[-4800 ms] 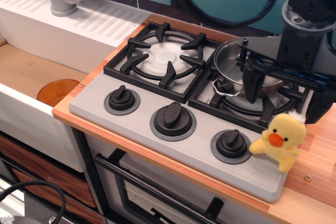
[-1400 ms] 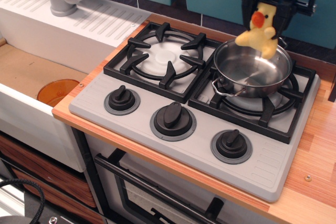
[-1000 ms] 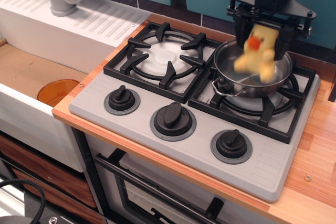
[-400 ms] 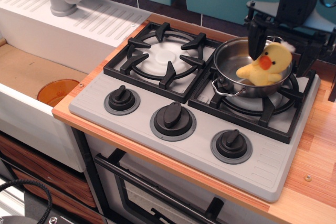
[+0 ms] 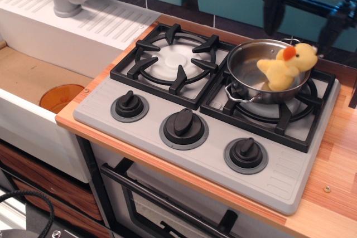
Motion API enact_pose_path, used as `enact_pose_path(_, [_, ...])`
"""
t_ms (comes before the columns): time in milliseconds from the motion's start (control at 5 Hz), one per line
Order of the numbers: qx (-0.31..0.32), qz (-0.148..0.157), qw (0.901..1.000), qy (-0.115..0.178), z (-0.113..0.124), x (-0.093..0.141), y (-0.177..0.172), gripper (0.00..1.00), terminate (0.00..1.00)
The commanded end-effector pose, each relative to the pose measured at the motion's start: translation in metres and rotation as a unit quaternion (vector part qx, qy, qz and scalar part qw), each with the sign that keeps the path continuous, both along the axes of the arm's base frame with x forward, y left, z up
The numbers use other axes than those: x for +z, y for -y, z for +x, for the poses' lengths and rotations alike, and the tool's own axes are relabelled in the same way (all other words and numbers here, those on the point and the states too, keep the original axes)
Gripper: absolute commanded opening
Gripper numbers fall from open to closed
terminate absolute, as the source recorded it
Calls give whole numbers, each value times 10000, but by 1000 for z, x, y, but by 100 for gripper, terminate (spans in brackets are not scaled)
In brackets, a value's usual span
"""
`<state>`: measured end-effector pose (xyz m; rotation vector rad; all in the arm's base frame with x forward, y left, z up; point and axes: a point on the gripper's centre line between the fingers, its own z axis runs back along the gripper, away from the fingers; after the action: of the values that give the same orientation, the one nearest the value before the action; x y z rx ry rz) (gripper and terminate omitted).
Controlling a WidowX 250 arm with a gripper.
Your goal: Put stuffedduck in pot or pan an put pot or pan on stove
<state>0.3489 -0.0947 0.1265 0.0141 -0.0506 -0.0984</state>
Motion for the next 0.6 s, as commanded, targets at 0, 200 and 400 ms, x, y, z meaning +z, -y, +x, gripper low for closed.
enact_pose_path(0, [-213, -135, 9984, 497, 25, 28, -30, 100, 0])
enact_pose_path(200, [-264, -147, 9979, 578, 28, 19, -43, 100, 0])
enact_pose_path(400, [-243, -166, 9971, 700, 26, 5, -52, 100, 0])
